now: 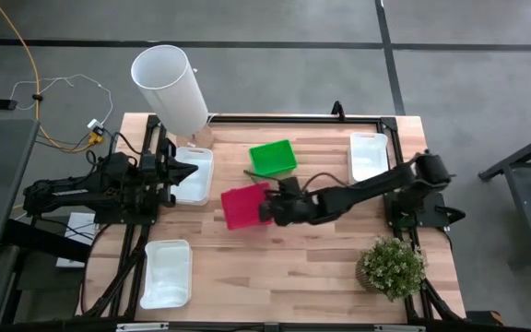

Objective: Stack baskets by color
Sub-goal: Stack the bottom red bin on the top red bins, then adjust the green bin

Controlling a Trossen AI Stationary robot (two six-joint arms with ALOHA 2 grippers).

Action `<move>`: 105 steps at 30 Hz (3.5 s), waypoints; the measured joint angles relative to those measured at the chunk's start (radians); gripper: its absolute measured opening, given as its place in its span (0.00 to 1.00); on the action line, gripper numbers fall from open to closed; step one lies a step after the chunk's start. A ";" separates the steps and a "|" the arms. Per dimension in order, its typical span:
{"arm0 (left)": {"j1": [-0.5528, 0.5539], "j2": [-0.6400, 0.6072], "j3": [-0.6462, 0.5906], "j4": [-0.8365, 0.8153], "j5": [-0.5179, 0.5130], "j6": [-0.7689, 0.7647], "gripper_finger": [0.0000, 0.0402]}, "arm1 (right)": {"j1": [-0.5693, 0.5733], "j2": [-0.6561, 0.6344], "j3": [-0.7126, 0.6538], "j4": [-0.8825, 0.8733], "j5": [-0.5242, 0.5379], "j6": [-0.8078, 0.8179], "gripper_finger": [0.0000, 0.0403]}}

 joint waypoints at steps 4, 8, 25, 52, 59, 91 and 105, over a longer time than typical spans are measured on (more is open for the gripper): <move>0.000 0.000 0.000 0.000 0.000 0.010 0.00 | 0.007 0.063 0.087 -0.127 0.006 0.115 0.00; 0.000 0.000 0.000 -0.001 0.000 0.010 0.00 | 0.010 0.098 0.115 -0.165 0.003 0.189 0.00; 0.000 0.000 0.000 -0.024 -0.051 0.027 0.00 | 0.017 0.109 0.116 -0.255 0.009 0.333 0.00; 0.000 0.000 0.000 -0.026 -0.078 0.042 0.00 | 0.016 0.063 0.116 -0.334 0.012 0.058 0.54; 0.000 0.000 0.000 -0.031 -0.078 0.026 0.00 | 0.026 0.007 0.113 -0.596 -0.123 -0.283 0.56; 0.000 0.000 0.000 -0.031 -0.106 0.053 0.00 | -0.129 -0.632 -0.835 0.799 -0.177 -1.045 0.13; 0.000 0.000 0.000 -0.031 -0.123 0.052 0.00 | -0.326 -0.039 -0.191 0.204 -0.408 -1.062 0.01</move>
